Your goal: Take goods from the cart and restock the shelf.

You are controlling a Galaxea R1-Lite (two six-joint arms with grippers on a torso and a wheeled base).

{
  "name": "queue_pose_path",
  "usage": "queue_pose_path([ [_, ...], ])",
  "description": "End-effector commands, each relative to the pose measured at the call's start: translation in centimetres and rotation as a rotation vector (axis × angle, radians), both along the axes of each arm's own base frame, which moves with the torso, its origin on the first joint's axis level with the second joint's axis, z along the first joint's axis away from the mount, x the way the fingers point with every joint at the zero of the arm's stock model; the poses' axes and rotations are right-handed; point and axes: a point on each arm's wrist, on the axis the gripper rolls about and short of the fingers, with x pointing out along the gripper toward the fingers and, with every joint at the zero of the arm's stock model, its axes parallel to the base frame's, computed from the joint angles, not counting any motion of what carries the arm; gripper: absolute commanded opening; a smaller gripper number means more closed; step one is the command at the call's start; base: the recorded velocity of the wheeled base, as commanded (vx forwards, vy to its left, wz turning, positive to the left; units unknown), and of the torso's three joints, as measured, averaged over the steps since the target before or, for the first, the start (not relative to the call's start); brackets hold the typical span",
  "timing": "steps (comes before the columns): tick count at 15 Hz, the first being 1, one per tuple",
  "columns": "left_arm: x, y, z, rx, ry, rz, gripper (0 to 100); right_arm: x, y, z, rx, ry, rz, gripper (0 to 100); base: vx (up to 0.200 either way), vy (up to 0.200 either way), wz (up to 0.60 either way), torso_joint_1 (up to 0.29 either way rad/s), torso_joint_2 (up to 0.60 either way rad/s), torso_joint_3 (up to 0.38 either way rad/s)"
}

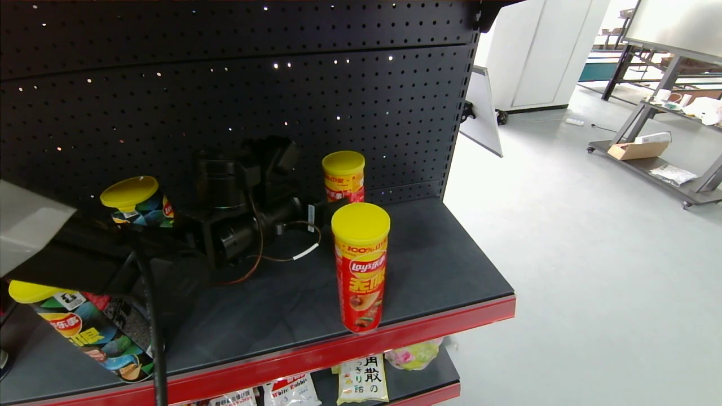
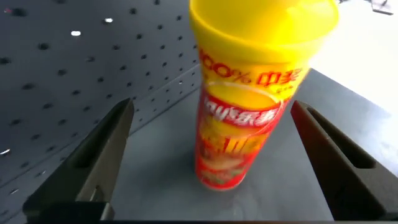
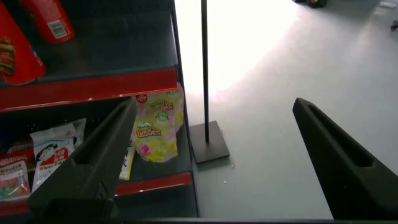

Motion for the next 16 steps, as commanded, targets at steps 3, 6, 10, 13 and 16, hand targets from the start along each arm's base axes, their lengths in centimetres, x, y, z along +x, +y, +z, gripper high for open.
queue_pose_path([
  [3, -4.1, 2.7, 2.3, 0.001, 0.003, 0.012, 100, 0.0, 0.0, 0.0, 0.0, 0.0, 0.001, 100, 0.0, 0.0, 0.0, 0.0, 0.0, 0.0],
  [6, -7.4, 4.3, 3.4, -0.001, 0.001, 0.009, 100, 0.0, 0.0, 0.0, 0.0, 0.0, 0.001, 100, 0.0, 0.0, 0.0, 0.0, 0.0, 0.0],
  [10, -12.8, 7.0, 5.1, -0.015, -0.029, 0.005, 100, 0.0, 0.0, 0.0, 0.0, 0.0, 0.001, 100, 0.0, 0.0, 0.0, 0.0, 0.0, 0.0],
  [13, -19.7, 10.4, 7.2, -0.001, 0.01, -0.028, 100, 0.0, 0.0, 0.0, 0.0, 0.001, 0.001, 100, 0.0, 0.0, 0.0, 0.0, 0.0, 0.0],
  [16, -27.6, 14.2, 7.6, 0.031, 0.035, -0.068, 100, 0.0, 0.0, 0.0, 0.0, 0.001, 0.001, 100, 0.0, 0.0, 0.0, 0.0, 0.0, 0.0],
])
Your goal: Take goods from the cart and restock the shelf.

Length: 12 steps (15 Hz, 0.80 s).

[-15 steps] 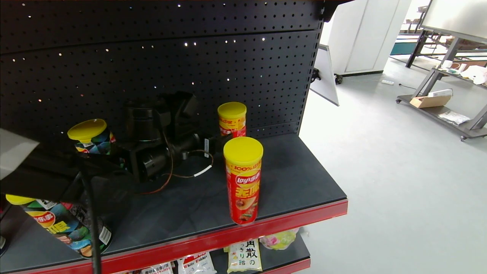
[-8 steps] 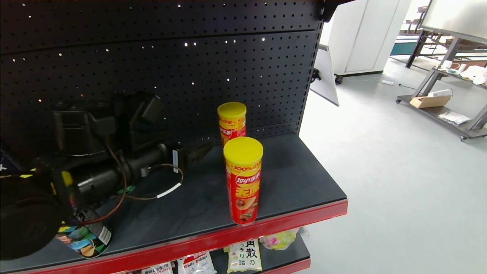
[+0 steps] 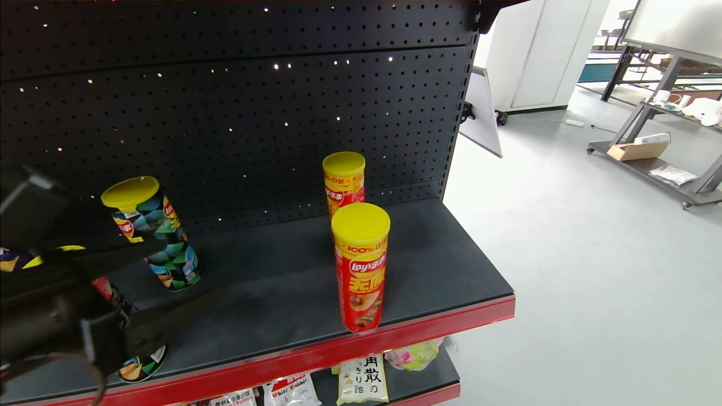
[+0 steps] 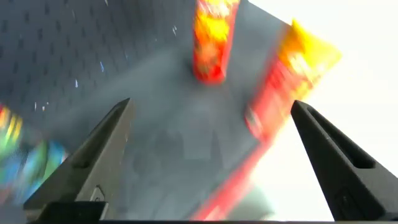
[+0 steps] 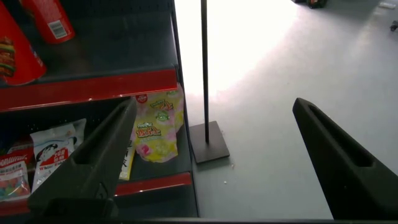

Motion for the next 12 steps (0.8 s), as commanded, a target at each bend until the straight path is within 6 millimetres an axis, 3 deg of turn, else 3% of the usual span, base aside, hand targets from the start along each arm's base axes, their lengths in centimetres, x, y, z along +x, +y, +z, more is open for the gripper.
queue_pose_path([
  [1, -8.8, 4.4, 1.1, -0.039, -0.098, -0.027, 100, 0.0, 0.0, 0.0, 0.0, 0.001, 0.001, 100, 0.0, 0.0, 0.0, 0.0, 0.0, 0.0],
  [2, -11.1, 5.5, 0.2, -0.042, -0.109, -0.012, 100, 0.0, 0.0, 0.0, 0.0, -0.001, 0.001, 100, 0.0, 0.0, 0.0, 0.0, 0.0, 0.0],
  [6, -14.0, 6.7, -1.6, -0.038, -0.126, 0.168, 100, 0.0, 0.0, 0.0, 0.0, 0.001, 0.001, 100, 0.0, 0.0, 0.0, 0.0, 0.0, 0.0],
  [12, -17.8, 6.9, -6.6, -0.076, -0.046, 0.379, 100, 0.0, 0.0, 0.0, 0.0, 0.001, 0.001, 100, 0.0, 0.0, 0.0, 0.0, 0.0, 0.0],
])
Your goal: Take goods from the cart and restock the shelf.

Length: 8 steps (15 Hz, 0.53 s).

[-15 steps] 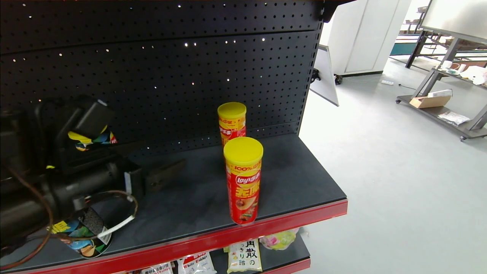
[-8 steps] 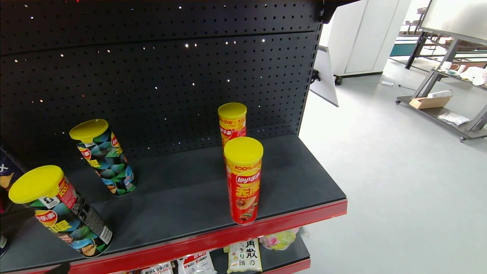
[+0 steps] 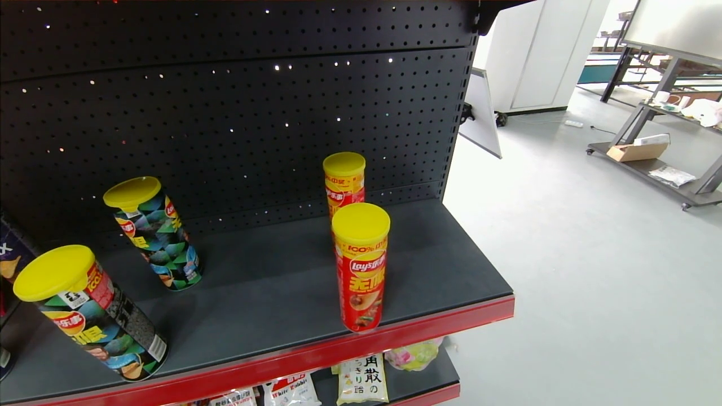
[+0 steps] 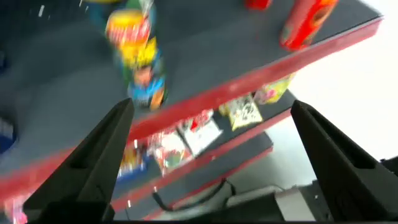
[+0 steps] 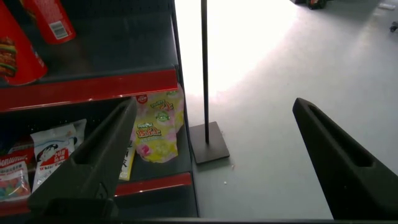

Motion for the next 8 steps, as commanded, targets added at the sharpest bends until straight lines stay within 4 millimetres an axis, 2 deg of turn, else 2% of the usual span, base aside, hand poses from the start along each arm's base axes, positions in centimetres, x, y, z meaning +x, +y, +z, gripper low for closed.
queue_pose_path([
  [1, -1.3, 0.1, -2.4, -0.013, -0.071, 0.042, 100, 0.0, 0.0, 0.0, 0.0, 0.0, 0.001, 100, 0.0, 0.0, 0.0, 0.0, 0.0, 0.0],
  [3, 0.4, 0.1, -3.6, 0.011, -0.17, 0.166, 100, 0.0, 0.0, 0.0, 0.0, 0.0, 0.001, 100, 0.0, 0.0, 0.0, 0.0, 0.0, 0.0],
  [4, 1.2, 0.0, -4.2, 0.015, -0.206, 0.173, 100, 0.0, 0.0, 0.0, 0.0, 0.0, 0.001, 100, 0.0, 0.0, 0.0, 0.0, 0.0, 0.0],
  [6, 3.4, -0.3, -8.1, 0.065, -0.264, 0.164, 100, 0.0, 0.0, 0.0, 0.0, 0.001, 0.001, 100, 0.0, 0.0, 0.0, 0.0, 0.0, 0.0],
  [8, 3.5, -0.3, -8.5, 0.065, -0.258, 0.188, 100, 0.0, 0.0, 0.0, 0.0, 0.0, 0.001, 100, 0.0, 0.0, 0.0, 0.0, 0.0, 0.0],
])
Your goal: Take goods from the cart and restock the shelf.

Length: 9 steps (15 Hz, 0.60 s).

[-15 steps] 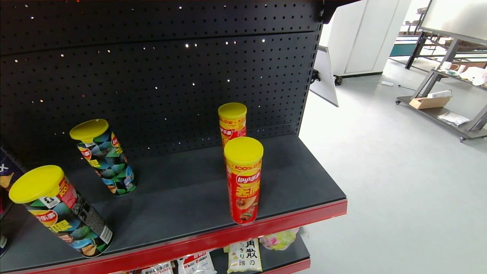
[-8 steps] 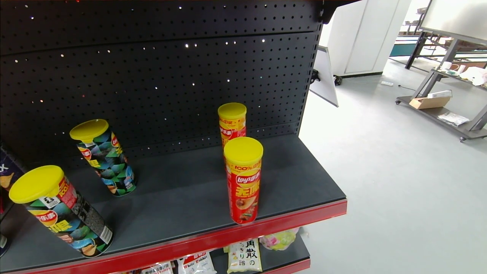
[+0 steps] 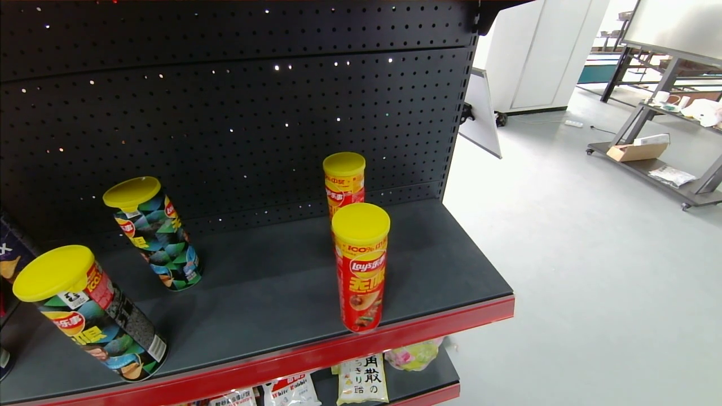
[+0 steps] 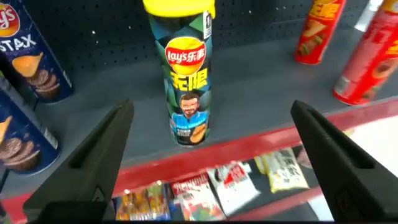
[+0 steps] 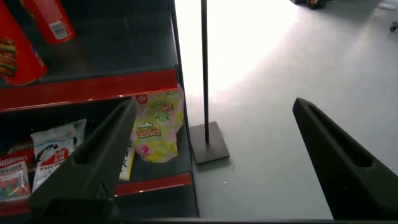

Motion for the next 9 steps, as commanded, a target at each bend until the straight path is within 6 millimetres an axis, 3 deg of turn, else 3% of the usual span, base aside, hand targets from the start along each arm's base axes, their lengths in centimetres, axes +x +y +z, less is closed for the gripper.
queue_pose_path([
  [1, 0.42, 0.03, -1.59, 0.018, 0.042, 0.045, 100, 0.01, 0.0, 0.01, 0.0, 0.0, 0.001, 100, 0.0, 0.0, 0.0, 0.0, 0.0, 0.0],
  [2, 0.42, 0.25, -1.62, 0.025, 0.084, 0.186, 100, 0.01, 0.0, -0.01, 0.0, 0.002, 0.001, 100, 0.0, 0.0, 0.0, 0.0, 0.0, 0.0],
  [7, 0.3, -0.08, -1.61, 0.018, 0.093, 0.366, 100, 0.01, 0.0, 0.01, -0.002, 0.0, 0.001, 100, 0.0, 0.0, 0.0, 0.0, 0.0, 0.0],
  [8, 0.15, -0.17, -1.62, 0.013, 0.066, 0.291, 100, 0.01, 0.0, 0.01, -0.002, 0.0, 0.001, 100, 0.0, 0.0, 0.0, 0.0, 0.0, 0.0],
  [9, -0.42, -0.39, -1.86, 0.002, -0.012, 0.088, 100, 0.01, 0.0, -0.01, -0.002, 0.002, 0.001, 100, 0.0, 0.0, 0.0, 0.0, 0.0, 0.0],
])
